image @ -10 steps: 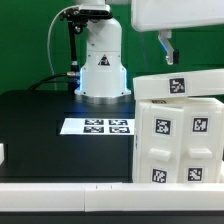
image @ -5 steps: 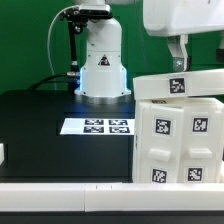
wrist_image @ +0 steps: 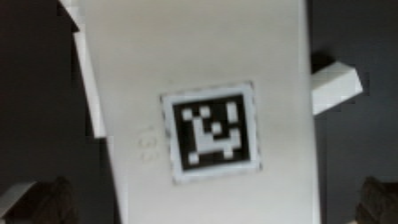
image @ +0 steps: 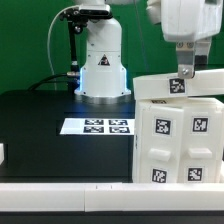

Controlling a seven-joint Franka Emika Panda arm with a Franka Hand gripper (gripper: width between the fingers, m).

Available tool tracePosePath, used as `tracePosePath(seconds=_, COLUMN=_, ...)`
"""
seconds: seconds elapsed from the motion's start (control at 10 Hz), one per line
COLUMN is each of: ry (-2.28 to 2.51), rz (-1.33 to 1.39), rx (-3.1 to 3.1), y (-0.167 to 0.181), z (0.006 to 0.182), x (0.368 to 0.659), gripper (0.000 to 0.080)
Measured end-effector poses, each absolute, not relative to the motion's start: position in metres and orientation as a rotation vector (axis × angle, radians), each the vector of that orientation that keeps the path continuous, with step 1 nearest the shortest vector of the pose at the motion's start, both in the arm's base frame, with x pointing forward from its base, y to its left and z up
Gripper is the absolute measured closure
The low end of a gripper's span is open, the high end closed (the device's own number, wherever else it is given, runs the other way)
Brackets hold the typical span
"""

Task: Assemble cabinet

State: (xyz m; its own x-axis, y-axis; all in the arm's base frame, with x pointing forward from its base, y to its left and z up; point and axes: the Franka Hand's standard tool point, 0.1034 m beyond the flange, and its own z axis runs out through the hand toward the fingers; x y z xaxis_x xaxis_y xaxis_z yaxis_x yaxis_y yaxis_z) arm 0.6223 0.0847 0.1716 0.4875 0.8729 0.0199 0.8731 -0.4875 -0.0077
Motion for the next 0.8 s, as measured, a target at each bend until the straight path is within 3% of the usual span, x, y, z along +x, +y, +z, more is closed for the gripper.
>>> tracePosePath(seconds=0.5, ry=-1.477, rz=-0.001, rx=-2.752, y=0.0815, z=0.1618, x=0.6209, gripper=0.0028)
tracePosePath(seconds=0.6, ry=-1.476, rz=-0.001, rx=-2.753, y=0.0807, z=0.1618, x=0.6210, gripper=0.0223)
tracePosePath(seconds=0.8, ry=-1.340, rz=0.000, rx=-2.821, y=0.0806, z=0.1617, x=0.6210, gripper=0.0242)
